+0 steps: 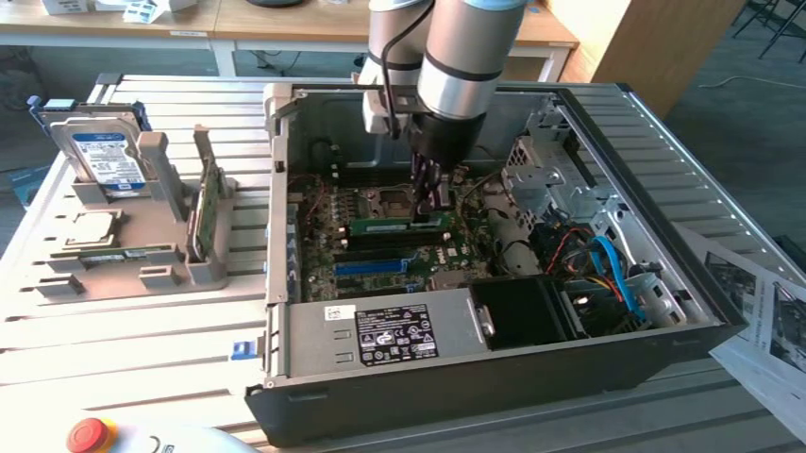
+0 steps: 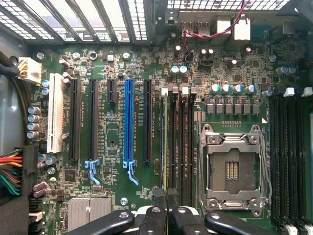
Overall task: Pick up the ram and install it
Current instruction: 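Insert the ram into the slot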
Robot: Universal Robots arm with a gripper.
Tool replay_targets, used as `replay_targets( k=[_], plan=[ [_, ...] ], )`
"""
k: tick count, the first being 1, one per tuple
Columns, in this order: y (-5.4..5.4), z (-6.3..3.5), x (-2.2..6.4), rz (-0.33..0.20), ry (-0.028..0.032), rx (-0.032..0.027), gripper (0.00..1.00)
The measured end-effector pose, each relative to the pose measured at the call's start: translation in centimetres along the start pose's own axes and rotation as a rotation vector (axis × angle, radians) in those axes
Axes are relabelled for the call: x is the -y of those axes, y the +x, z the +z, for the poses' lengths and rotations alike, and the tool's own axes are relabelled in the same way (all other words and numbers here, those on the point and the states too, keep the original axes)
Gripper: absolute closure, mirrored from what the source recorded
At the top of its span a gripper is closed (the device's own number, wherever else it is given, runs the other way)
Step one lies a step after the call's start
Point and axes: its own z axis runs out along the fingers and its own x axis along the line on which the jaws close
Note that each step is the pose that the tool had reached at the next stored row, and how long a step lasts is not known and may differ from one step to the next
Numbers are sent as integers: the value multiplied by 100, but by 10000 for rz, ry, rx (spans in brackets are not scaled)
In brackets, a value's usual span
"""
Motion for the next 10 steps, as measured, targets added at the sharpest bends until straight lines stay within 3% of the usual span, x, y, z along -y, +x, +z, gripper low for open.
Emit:
replay_targets(
  k=[10],
  plan=[
    [0,26,1,0,-1,-4,88]
  ],
)
